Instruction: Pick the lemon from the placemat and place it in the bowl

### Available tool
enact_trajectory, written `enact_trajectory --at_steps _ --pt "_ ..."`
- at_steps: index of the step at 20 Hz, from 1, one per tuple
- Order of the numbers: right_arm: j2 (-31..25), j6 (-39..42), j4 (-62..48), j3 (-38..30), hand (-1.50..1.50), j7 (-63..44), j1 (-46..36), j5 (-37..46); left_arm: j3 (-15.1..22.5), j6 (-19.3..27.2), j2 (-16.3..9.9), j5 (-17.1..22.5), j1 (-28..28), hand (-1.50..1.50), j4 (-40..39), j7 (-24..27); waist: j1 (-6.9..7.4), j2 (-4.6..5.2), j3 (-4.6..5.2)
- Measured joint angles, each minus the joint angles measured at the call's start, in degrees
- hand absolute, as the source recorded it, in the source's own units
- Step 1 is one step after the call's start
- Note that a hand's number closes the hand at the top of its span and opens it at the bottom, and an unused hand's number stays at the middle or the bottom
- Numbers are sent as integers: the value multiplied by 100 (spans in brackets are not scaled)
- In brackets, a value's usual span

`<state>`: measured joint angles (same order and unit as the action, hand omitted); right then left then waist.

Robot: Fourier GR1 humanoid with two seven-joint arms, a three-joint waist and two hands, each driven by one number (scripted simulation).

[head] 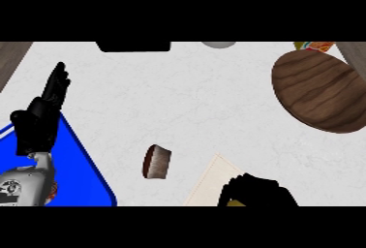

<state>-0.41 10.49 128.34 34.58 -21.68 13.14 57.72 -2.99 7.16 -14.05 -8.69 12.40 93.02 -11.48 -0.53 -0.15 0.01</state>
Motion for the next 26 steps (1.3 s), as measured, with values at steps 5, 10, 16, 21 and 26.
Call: enact_trajectory --at_steps 5,10,16,21,26 --pt "-11 51 153 -1256 150 -77 -498 -685 54 -2 79 -48 -94 0 114 23 51 18 -2" --pt "-120 52 -421 -2805 150 115 -1359 -1586 36 7 118 -102 92 0 -94 45 66 33 -4" --pt "-555 -282 -1850 -4300 150 812 -2433 -2383 42 -29 167 -114 83 0 -104 94 92 32 -4" --pt "-1140 -793 -3453 -5055 150 1727 -3182 -2407 34 -70 192 -108 41 0 -156 210 130 48 -6" --pt "-1727 -1494 -5045 -5377 150 2585 -3726 -1921 71 -95 212 -141 -15 0 -90 228 189 63 -8"
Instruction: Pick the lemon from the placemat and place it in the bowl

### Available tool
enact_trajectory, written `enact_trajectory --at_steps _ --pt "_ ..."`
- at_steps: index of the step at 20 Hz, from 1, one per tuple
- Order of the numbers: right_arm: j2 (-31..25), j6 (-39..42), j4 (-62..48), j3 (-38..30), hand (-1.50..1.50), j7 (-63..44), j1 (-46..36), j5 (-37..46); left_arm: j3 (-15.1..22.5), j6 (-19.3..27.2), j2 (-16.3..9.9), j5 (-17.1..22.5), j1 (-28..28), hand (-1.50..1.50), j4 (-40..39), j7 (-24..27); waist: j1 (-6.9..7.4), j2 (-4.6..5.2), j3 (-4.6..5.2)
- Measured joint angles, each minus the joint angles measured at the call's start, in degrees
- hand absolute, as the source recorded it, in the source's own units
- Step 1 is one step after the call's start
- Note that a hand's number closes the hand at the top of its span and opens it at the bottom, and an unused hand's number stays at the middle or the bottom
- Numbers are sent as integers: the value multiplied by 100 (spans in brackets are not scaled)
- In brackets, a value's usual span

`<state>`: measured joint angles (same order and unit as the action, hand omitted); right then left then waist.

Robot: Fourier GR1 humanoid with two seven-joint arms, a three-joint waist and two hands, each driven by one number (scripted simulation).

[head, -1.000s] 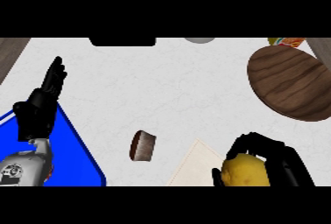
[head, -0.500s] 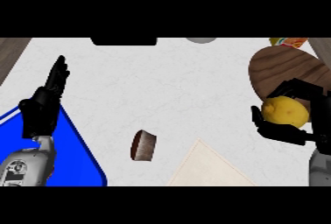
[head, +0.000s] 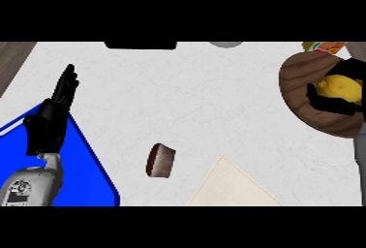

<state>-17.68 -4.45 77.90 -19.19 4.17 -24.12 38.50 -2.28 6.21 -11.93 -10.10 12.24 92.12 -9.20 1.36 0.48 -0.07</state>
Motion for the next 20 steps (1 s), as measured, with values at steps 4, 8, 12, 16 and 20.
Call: enact_trajectory --at_steps 4,8,12,16,20 --pt "-427 -649 -1397 -194 150 588 -512 381 10 -27 -4 -5 123 0 60 -117 60 21 -3" --pt "-710 -1274 -2889 -413 150 1132 -1078 544 0 -34 10 -17 223 0 -43 -89 104 44 -8" --pt "-932 -1239 -4083 -715 -150 1396 -1570 337 -30 -106 -17 42 319 0 -33 -154 173 73 -14" --pt "-1043 -932 -4947 -912 -150 1774 -1938 103 -11 -104 35 45 310 0 -87 -52 215 98 -20" --pt "-1187 -580 -5506 -1150 -150 2312 -2181 -185 57 -36 108 -35 388 0 -86 -128 229 112 -26"
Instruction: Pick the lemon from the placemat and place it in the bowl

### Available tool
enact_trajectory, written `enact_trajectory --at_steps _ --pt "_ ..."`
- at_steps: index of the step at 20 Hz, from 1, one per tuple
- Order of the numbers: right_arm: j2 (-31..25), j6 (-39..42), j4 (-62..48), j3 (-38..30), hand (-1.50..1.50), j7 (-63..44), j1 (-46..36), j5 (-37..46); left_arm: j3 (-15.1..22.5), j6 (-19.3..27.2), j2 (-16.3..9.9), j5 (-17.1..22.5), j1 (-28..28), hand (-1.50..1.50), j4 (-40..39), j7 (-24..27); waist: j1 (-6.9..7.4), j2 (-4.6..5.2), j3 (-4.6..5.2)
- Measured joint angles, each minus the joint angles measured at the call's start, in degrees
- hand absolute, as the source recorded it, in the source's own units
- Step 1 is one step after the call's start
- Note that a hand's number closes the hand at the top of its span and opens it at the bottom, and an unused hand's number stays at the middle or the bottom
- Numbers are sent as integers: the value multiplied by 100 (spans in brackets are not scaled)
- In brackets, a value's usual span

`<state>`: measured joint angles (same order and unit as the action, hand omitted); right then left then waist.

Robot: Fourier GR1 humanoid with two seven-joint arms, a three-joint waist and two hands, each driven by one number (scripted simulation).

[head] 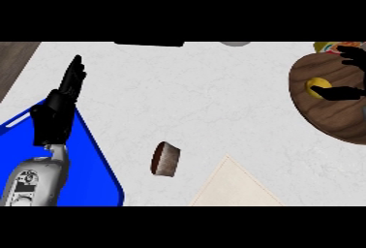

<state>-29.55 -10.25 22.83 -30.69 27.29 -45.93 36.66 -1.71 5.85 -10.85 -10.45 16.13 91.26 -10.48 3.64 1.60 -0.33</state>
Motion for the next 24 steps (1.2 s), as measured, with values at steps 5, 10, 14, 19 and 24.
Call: enact_trajectory --at_steps 5,10,14,19,24 --pt "-161 231 -426 -407 -150 656 -121 -434 -12 11 44 5 35 0 -104 48 -42 -9 3" --pt "-584 710 -795 -772 -150 996 -122 -800 -102 -40 -28 51 -16 0 -99 94 -57 -15 2" --pt "-964 1335 -1011 -991 -150 1193 12 -1058 -87 -16 -17 8 -80 0 -15 75 -107 -39 5" --pt "-1406 2303 -1177 -1200 -150 1565 404 -1361 -170 -31 -78 5 -88 0 -40 35 -184 -69 7" --pt "-1764 3073 -1212 -1222 -150 1893 924 -1499 -219 -86 -99 57 -206 0 33 43 -221 -89 8"
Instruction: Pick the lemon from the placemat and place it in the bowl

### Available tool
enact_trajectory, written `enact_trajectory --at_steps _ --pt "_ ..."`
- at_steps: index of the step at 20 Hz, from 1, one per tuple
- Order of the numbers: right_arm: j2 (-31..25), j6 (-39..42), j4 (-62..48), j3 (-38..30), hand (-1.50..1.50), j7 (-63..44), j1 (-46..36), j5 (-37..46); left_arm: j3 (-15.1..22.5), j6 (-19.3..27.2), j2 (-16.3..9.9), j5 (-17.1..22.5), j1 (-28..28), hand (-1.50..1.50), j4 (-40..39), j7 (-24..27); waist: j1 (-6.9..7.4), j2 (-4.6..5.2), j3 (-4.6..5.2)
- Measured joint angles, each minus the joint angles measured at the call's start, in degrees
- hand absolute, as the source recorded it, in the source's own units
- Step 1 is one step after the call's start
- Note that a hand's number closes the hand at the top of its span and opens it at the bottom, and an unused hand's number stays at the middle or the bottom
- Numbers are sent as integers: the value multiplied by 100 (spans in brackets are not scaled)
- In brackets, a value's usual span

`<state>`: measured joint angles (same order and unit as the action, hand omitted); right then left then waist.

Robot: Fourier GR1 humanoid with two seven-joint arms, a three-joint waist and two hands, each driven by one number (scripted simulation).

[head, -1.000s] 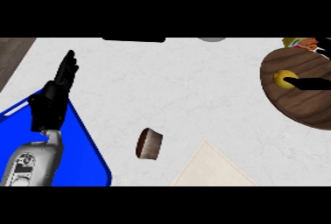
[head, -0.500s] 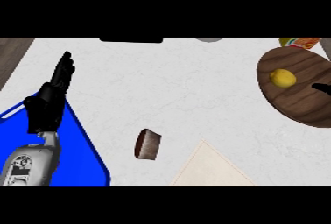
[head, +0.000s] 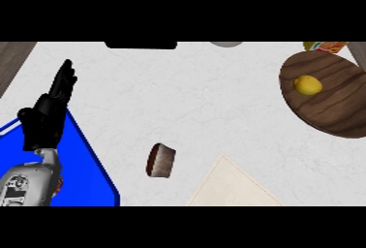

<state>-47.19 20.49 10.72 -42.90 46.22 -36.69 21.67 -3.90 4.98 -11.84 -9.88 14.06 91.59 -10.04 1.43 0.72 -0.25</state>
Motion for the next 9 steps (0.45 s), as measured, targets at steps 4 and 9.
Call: enact_trajectory --at_steps 4,9 --pt "-57 150 83 79 -150 90 254 -38 -18 -8 -4 -10 1 0 1 6 -16 -8 -1" --pt "-30 209 202 154 -150 205 579 -143 34 40 88 -65 -79 0 28 22 -51 -25 3"
